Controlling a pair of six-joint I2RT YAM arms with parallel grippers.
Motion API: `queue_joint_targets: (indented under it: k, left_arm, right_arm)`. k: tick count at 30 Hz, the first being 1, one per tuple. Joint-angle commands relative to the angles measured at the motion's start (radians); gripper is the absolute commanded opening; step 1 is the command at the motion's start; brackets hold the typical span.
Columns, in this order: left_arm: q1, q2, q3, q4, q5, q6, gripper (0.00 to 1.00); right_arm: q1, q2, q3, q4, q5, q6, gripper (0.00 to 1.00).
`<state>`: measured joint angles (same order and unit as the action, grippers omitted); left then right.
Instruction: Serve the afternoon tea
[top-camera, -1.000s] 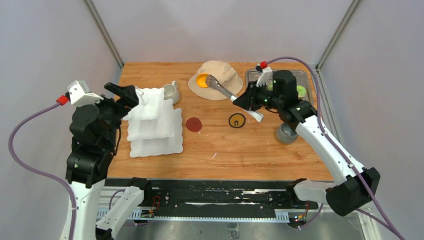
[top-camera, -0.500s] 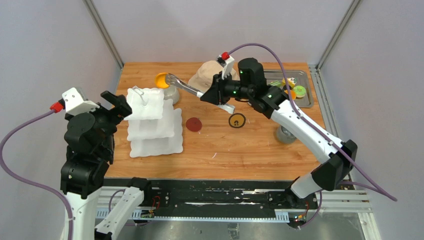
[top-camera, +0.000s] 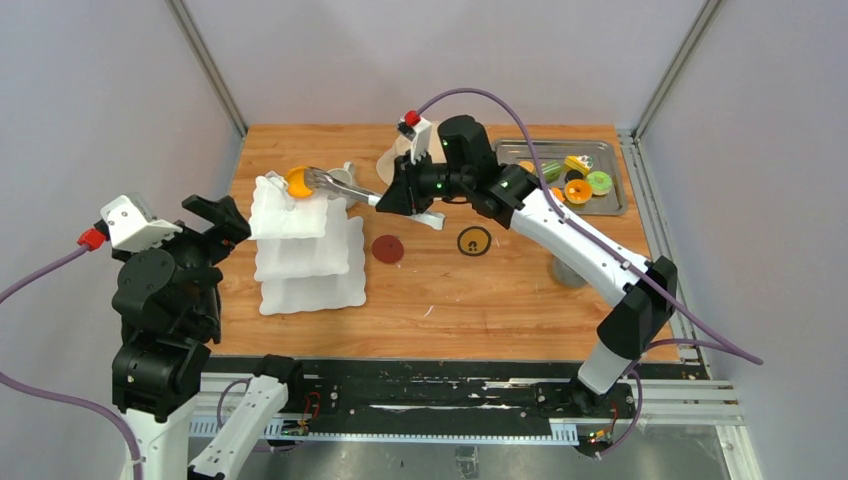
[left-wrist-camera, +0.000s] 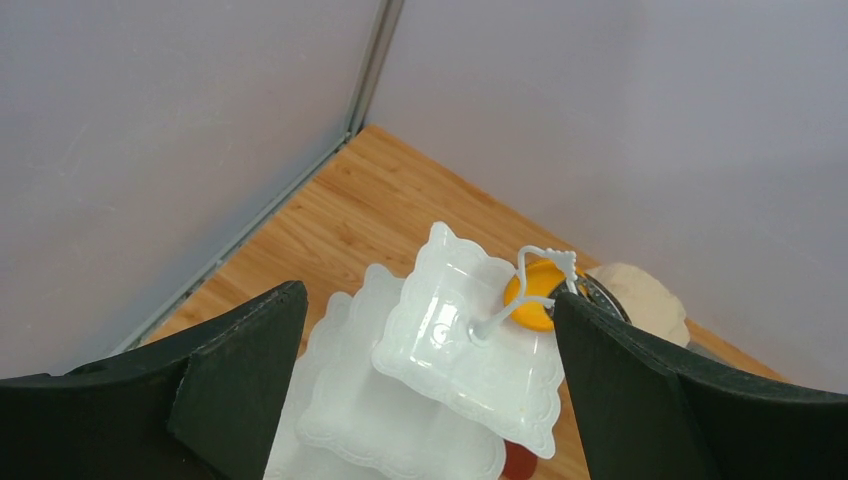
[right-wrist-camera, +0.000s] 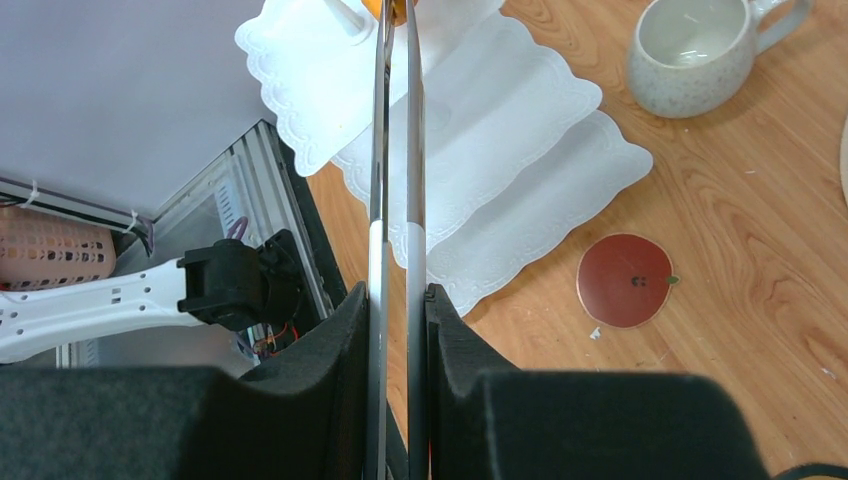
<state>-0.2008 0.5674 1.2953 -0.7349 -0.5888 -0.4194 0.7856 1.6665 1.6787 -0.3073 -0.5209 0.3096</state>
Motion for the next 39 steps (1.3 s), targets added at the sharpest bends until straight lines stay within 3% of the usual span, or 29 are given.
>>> queue_joint_targets:
  k: [1, 17, 23, 39]
  left_arm:
    - [-0.006, 0.0, -0.011, 0.035, -0.016, -0.011, 0.98]
    - [-0.006, 0.009, -0.022, 0.044, 0.004, -0.04, 0.98]
    - [-0.006, 0.009, -0.025, 0.044, 0.012, -0.048, 0.98]
    - [-0.006, 0.006, -0.039, 0.048, 0.026, -0.062, 0.98]
  right_arm:
    - [0.025, 0.012, 0.071, 0.003, -0.051, -0.029, 0.01]
    - [0.047, 0.093, 0.161, -0.073, -0.068, -0.033, 0.01]
    - [0.048, 0.1, 0.168, -0.086, -0.056, -0.035, 0.22]
    - [0.048, 0.047, 0.13, -0.086, 0.008, -0.052, 0.38]
